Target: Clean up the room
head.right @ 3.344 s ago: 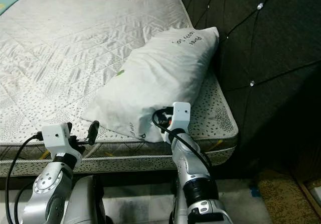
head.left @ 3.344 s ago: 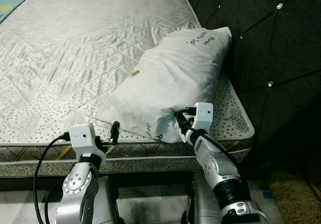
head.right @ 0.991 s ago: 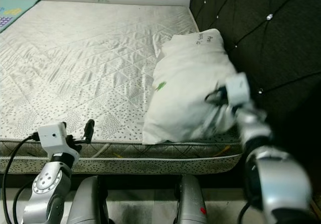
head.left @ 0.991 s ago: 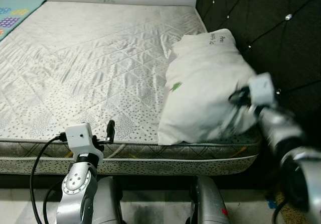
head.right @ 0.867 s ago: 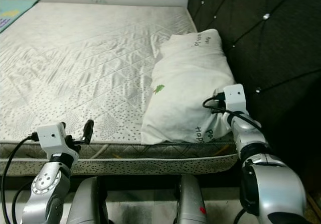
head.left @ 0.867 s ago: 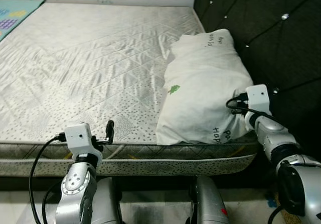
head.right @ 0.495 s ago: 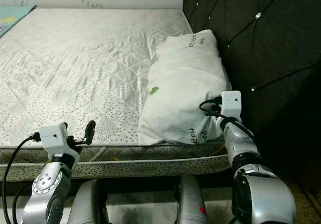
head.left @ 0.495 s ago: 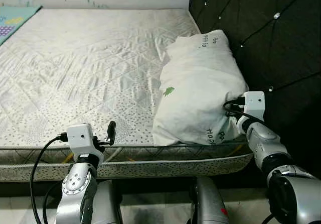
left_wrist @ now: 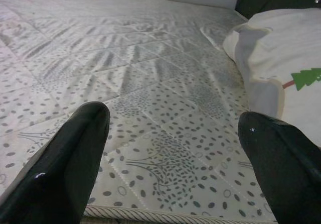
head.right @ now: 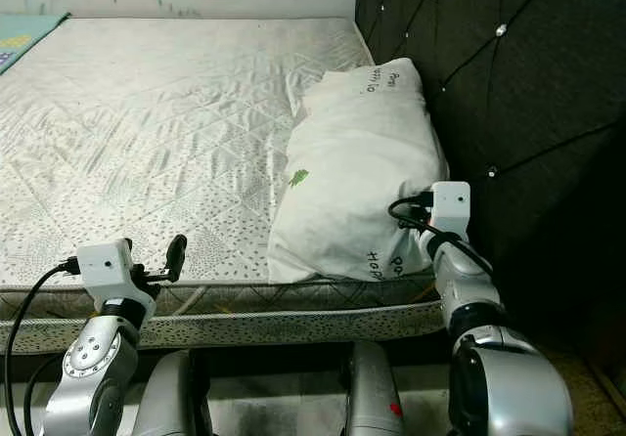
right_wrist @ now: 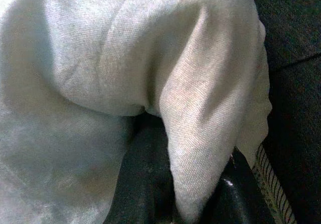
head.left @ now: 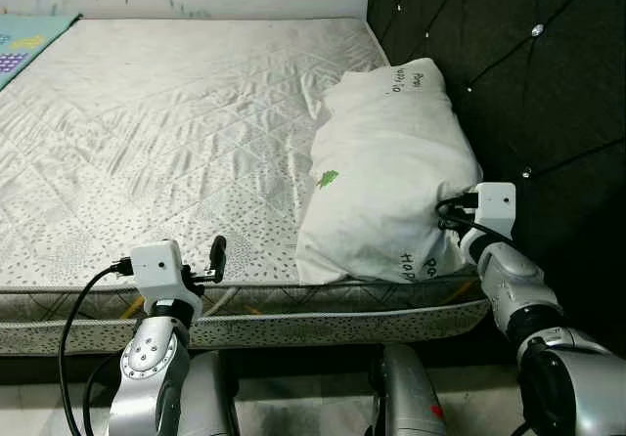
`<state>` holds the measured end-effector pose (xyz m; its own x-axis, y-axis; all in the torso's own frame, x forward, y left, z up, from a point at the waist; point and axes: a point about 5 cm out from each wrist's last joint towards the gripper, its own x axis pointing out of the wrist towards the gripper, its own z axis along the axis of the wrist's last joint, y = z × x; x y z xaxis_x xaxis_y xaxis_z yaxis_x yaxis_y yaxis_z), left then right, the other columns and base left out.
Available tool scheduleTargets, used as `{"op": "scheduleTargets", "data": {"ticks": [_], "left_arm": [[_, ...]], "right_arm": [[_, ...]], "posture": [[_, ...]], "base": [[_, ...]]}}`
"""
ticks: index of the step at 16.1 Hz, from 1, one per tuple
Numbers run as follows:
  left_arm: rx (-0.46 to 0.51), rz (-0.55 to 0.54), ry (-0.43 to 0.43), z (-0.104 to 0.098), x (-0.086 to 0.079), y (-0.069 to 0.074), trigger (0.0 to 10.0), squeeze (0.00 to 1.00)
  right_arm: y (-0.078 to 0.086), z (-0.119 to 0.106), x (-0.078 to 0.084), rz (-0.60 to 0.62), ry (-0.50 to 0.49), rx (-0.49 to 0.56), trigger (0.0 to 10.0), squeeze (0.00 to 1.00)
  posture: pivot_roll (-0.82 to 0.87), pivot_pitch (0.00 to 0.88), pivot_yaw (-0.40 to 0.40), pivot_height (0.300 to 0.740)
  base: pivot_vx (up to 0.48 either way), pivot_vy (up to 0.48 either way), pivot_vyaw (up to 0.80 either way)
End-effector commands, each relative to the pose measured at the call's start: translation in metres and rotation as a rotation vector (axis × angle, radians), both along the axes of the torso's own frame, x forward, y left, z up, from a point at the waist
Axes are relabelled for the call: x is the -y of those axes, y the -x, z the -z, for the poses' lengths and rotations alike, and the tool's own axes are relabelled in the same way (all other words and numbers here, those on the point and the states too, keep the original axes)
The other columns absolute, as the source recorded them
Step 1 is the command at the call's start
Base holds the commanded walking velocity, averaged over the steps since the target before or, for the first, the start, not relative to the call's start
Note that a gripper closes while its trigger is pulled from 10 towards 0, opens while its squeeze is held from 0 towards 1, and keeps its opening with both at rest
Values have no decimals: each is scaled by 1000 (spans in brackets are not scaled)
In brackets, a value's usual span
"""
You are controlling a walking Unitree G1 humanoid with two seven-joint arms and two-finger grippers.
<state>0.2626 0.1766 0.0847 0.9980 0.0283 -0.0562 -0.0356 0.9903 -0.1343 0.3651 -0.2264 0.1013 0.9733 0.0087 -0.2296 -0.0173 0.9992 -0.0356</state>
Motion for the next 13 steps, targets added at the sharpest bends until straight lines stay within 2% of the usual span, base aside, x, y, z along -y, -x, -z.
{"op": "scheduleTargets", "data": {"ticks": [1,4,5,6,8,10,12,13], "left_arm": [[11,12,-8,-4,2,-2,10000,0],[17,-1,-10,-6,0,-1,10000,0],[17,-19,-12,-5,-4,1,10000,0],[16,-25,-13,-5,-5,3,10000,0],[15,-37,-17,-5,-7,5,10000,0],[17,-40,-19,-5,-7,5,10000,0],[17,-41,-20,-5,-7,5,10000,0],[14,-37,-19,-4,-6,5,10000,0]], "right_arm": [[-16,-28,-10,-65,34,51,0,0],[-29,-61,5,-21,65,82,0,0],[-35,-85,13,1,83,114,0,0],[-37,-93,16,16,81,126,0,0],[-41,-127,30,77,117,175,0,0],[-42,-142,35,97,144,204,0,0],[-42,-142,35,95,144,202,0,0],[-42,-132,32,75,156,175,7882,0]], "posture": [[-5,7,7,544],[8,9,-8,544],[21,9,-19,544],[21,9,-19,544],[29,10,-26,544],[34,10,-31,544],[28,11,-28,544],[24,12,-25,544]], "base": [[0,0,0],[0,0,0],[0,0,0],[0,0,0],[0,0,0],[0,0,0],[0,0,0],[0,0,0]]}}
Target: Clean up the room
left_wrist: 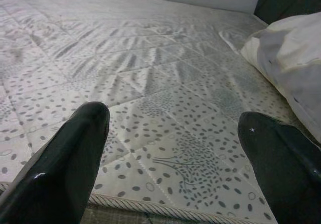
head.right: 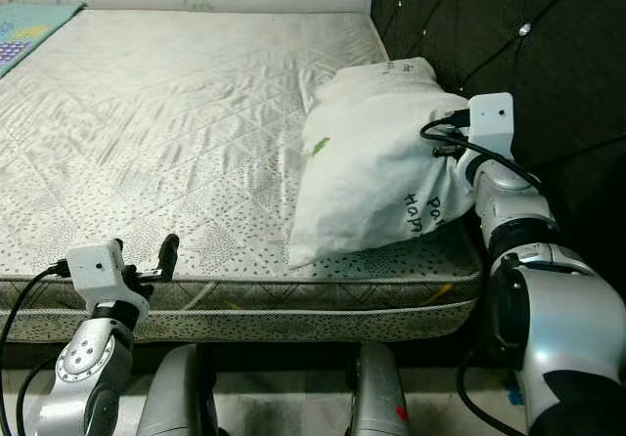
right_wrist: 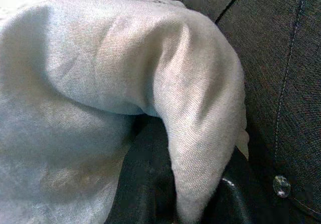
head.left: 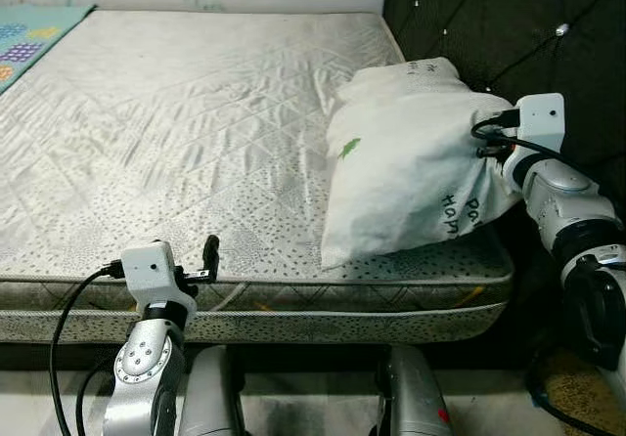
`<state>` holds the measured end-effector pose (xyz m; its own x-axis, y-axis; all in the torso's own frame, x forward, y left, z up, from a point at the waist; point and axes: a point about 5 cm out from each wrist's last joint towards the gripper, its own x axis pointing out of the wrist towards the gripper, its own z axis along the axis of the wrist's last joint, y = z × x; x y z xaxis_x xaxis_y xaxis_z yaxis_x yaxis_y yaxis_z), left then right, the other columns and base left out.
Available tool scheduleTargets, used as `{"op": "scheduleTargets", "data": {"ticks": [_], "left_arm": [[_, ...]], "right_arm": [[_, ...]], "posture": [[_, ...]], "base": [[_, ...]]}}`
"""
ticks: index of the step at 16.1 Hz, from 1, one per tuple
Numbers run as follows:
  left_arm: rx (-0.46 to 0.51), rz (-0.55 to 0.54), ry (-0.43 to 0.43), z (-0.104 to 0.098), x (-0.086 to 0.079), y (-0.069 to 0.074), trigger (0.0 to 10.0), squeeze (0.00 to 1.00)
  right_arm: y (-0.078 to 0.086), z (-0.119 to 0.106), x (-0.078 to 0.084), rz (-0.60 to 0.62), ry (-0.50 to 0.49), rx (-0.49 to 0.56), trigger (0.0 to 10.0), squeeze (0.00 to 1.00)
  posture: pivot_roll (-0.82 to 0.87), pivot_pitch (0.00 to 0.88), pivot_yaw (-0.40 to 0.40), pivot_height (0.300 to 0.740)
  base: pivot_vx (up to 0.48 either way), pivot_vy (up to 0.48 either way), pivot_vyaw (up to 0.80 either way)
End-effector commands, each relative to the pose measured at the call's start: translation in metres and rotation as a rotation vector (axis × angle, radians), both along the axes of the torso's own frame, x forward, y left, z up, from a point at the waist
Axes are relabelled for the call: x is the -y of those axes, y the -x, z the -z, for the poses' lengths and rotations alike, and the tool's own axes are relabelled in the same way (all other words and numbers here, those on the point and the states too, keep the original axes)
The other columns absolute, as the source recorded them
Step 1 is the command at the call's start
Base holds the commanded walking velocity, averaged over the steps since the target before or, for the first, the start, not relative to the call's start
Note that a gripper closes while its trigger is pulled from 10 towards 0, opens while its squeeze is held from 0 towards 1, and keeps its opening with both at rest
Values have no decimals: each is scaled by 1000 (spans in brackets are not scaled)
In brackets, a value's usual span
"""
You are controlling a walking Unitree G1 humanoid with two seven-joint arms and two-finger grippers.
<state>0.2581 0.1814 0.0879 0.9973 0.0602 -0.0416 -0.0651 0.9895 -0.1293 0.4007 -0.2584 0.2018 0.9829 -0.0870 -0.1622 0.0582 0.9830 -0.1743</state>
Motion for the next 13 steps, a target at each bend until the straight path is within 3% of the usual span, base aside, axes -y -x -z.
{"op": "scheduleTargets", "data": {"ticks": [1,2,3,4,6,8,13], "left_arm": [[-2,2,-11,-1,1,0,10000,0],[-3,6,-10,-1,2,0,10000,0],[-5,11,-9,-1,2,0,10000,0],[-6,12,-9,-1,2,0,10000,0],[-12,22,-11,0,2,-1,10000,0],[-11,26,-12,-1,3,-3,10000,0],[-8,17,-10,0,3,-2,10000,0]], "right_arm": [[-5,-16,-6,-39,31,70,10000,0],[-4,-7,-10,-60,24,52,10000,0],[-2,6,-18,-95,7,31,10000,1000],[-1,11,-21,-109,-2,25,10000,1000],[-1,23,-45,-193,-29,39,10000,1000],[-3,21,-51,-199,-37,62,10000,1000],[-15,-27,-72,-190,55,260,10000,1000]], "posture": [[23,15,-21,544],[21,17,-18,544],[18,19,-12,544],[18,19,-12,544],[6,20,3,544],[2,19,7,544],[-2,16,-4,544]], "base": [[0,0,0],[0,0,0],[0,0,0],[0,0,0],[0,0,0],[0,0,0],[0,0,0]]}}
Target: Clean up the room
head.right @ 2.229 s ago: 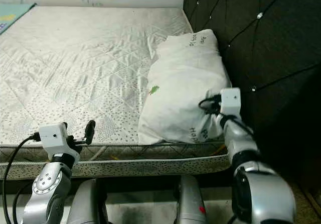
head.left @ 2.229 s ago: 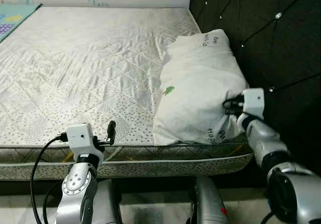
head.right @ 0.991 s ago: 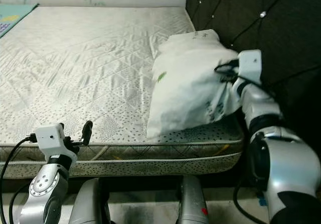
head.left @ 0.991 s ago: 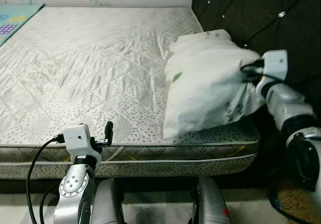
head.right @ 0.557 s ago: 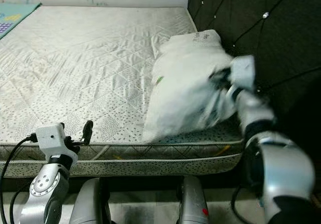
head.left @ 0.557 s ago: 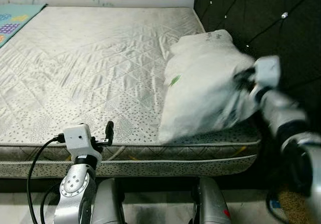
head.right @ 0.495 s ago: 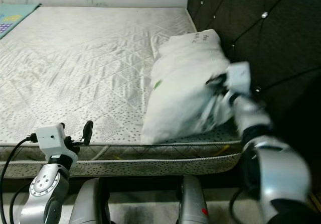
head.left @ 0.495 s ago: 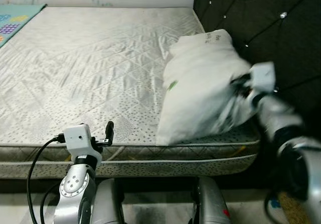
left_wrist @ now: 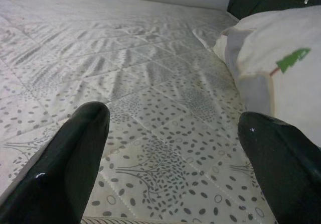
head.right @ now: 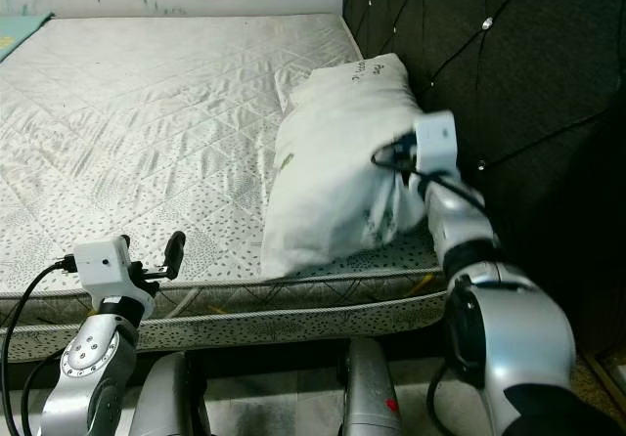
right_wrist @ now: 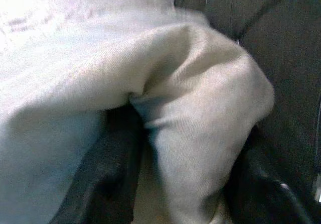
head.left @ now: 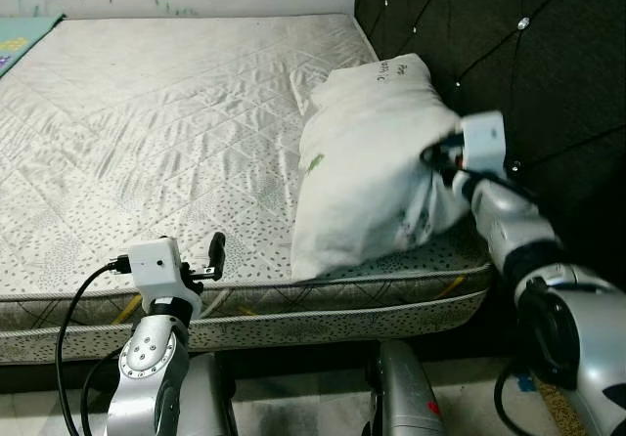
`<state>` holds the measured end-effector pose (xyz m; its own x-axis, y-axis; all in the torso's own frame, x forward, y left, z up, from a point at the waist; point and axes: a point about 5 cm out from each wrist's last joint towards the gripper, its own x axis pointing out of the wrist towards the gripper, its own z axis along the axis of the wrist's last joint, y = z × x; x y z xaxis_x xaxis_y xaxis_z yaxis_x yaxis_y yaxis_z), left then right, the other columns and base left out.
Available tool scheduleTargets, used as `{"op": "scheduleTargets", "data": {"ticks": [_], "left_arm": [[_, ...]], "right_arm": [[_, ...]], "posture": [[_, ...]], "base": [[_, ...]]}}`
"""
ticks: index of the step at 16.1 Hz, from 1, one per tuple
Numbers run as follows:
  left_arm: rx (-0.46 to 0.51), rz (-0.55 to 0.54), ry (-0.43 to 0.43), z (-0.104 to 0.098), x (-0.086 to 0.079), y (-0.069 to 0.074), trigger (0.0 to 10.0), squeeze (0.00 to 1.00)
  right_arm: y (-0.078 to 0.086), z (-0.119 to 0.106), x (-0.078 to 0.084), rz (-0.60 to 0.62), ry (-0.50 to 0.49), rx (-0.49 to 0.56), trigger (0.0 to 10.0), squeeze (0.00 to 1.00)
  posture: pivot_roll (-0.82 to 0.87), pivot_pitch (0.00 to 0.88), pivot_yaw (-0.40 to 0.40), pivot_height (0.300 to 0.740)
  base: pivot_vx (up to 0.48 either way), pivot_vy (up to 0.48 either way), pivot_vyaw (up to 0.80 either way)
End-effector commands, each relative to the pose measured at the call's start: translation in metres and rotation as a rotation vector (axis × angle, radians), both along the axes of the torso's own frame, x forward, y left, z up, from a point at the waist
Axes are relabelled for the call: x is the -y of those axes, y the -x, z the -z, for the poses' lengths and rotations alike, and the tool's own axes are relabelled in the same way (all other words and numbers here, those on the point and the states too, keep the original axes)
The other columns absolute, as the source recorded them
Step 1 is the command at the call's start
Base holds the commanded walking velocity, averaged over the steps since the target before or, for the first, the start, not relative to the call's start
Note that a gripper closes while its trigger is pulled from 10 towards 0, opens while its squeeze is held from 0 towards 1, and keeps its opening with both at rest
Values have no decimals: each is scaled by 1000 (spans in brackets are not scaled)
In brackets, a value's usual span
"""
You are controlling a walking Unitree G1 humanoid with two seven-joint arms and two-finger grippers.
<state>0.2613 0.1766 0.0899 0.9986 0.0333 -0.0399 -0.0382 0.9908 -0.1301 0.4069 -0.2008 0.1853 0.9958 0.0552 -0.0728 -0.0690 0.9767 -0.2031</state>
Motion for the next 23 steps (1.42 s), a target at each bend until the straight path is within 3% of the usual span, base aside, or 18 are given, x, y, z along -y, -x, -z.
{"op": "scheduleTargets", "data": {"ticks": [1,6,11,14,16,17,18,19,21,23], "left_arm": [[-10,-14,-10,2,-2,2,10000,0],[-6,-23,-8,2,-2,2,10000,0],[-6,-23,-8,2,-2,1,10000,0],[-8,-23,-10,2,-3,2,10000,0],[-8,-32,-13,2,-6,4,10000,0],[-9,-41,-12,3,-7,5,10000,0],[-11,-43,-11,3,-7,6,10000,0],[-16,-38,-7,5,-6,7,10000,0],[-20,-26,-6,6,-4,6,10000,0],[-18,-19,-8,5,-4,5,10000,0]], "right_arm": [[-10,-50,-18,-54,30,199,10000,1000],[-12,-84,-19,-32,91,328,10000,1000],[-9,-67,-9,8,67,303,10000,1000],[-7,-67,-8,-16,116,321,10000,1000],[1,-49,17,10,136,267,10000,1000],[11,-26,35,52,129,218,10000,1000],[16,-15,43,74,120,192,10000,1000],[34,16,60,128,109,145,10000,1000],[54,45,68,161,74,113,10000,1000],[68,58,66,151,75,118,10000,1000]], "posture": [[-4,14,-10,544],[-12,11,-16,544],[-22,10,-16,544],[-20,14,-15,544],[-19,12,-25,544],[-21,14,-28,544],[-22,15,-27,544],[-29,20,-22,544],[-46,21,-7,544],[-53,20,-1,544]], "base": [[0,0,0],[0,0,0],[0,0,0],[0,0,0],[0,0,0],[0,0,0],[0,0,0],[0,0,0],[0,0,0],[0,0,0]]}}
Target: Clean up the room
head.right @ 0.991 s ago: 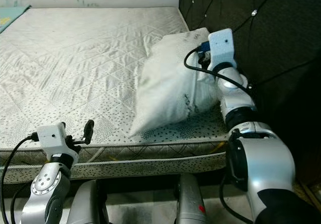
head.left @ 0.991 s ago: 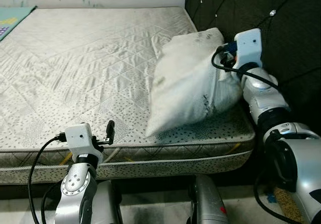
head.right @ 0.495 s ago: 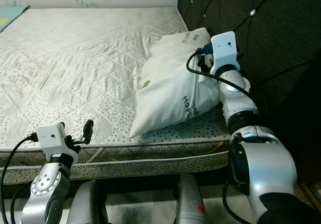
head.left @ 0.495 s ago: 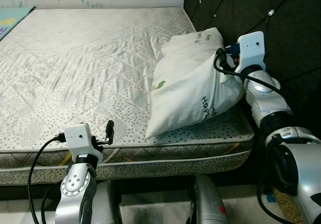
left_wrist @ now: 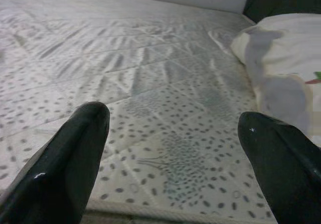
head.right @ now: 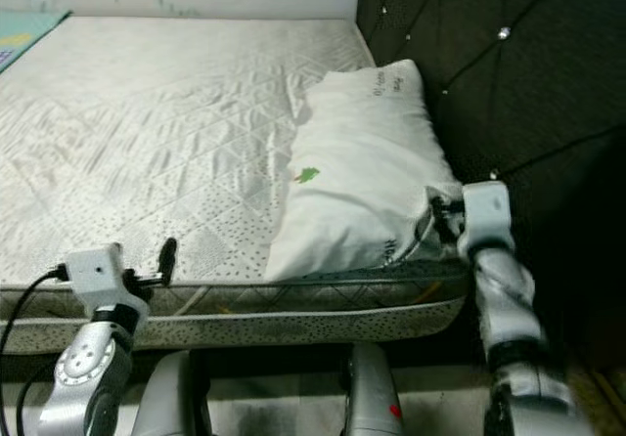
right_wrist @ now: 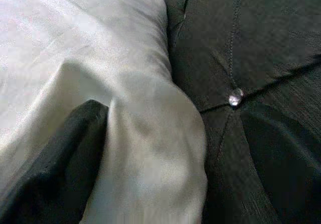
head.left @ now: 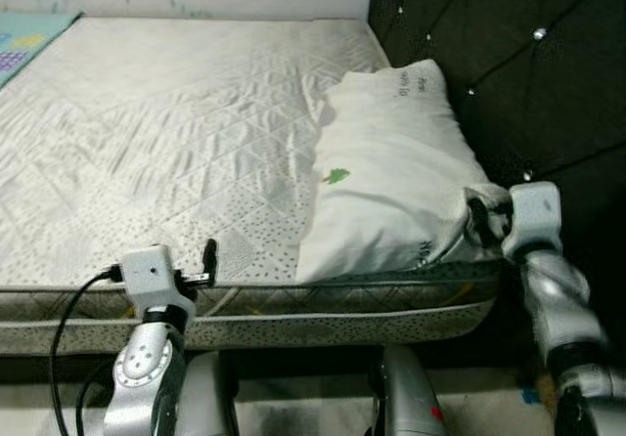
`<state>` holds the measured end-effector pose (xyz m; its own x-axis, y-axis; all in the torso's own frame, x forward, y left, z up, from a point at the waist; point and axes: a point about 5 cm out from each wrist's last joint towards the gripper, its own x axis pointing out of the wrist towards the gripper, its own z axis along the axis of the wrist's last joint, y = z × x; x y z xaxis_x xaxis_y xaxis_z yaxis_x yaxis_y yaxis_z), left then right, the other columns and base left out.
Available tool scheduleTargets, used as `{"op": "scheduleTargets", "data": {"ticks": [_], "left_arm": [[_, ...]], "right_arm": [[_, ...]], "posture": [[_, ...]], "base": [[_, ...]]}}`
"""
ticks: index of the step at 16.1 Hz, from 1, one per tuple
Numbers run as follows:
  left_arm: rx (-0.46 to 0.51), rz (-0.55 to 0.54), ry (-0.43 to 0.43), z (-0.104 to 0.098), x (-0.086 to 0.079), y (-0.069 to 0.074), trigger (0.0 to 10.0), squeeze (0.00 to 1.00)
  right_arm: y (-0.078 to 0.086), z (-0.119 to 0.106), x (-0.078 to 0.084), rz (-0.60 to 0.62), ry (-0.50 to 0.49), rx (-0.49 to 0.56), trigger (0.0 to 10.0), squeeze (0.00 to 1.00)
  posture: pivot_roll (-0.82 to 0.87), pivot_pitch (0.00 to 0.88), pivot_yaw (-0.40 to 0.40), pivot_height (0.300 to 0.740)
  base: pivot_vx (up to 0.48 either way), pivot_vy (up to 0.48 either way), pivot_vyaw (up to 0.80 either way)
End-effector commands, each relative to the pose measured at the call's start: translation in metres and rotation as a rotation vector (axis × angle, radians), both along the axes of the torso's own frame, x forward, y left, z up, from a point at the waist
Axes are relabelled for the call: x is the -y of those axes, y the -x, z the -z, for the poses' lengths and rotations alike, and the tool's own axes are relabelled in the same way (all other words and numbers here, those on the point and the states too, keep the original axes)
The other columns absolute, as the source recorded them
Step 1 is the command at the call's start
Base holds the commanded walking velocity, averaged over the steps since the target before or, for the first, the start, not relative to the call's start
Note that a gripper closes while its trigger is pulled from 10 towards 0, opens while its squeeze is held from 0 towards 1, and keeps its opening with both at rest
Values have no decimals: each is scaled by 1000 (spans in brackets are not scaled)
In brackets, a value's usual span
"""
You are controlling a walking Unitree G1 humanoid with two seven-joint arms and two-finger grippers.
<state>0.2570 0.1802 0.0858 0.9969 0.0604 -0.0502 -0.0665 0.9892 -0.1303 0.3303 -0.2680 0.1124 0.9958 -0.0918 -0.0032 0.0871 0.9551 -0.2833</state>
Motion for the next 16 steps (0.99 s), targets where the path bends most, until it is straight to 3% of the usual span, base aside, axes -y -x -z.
{"op": "scheduleTargets", "data": {"ticks": [1,5,7,9,11,13,15,16], "left_arm": [[-5,12,-11,0,-1,-1,10000,0],[-5,10,-11,1,-2,0,10000,0],[-8,2,-10,2,-3,0,10000,0],[-8,-1,-8,2,-3,0,10000,0],[-5,2,-10,1,-3,-1,10000,0],[-1,0,-10,0,-3,-2,10000,0],[2,-5,-9,0,-3,-2,10000,0],[3,-7,-8,0,-3,-1,10000,0]], "right_arm": [[1,-7,-3,-5,-18,51,10000,1000],[32,16,5,-35,15,-4,10000,1000],[57,42,23,56,66,-135,10000,1000],[63,42,37,170,79,-158,10000,1000],[43,3,47,292,75,-13,10000,1000],[24,-33,37,272,45,132,10000,1000],[6,-69,15,202,-18,255,10000,1000],[2,-77,8,183,-53,276,10000,1000]], "posture": [[-57,20,2,544],[-73,20,1,544],[-75,21,0,544],[-76,23,-1,544],[-80,20,5,544],[-80,20,5,544],[-74,21,-2,544],[-74,21,-2,544]], "base": [[0,0,0],[0,0,0],[0,0,0],[0,0,0],[0,0,0],[0,0,0],[0,0,0],[0,0,0]]}}
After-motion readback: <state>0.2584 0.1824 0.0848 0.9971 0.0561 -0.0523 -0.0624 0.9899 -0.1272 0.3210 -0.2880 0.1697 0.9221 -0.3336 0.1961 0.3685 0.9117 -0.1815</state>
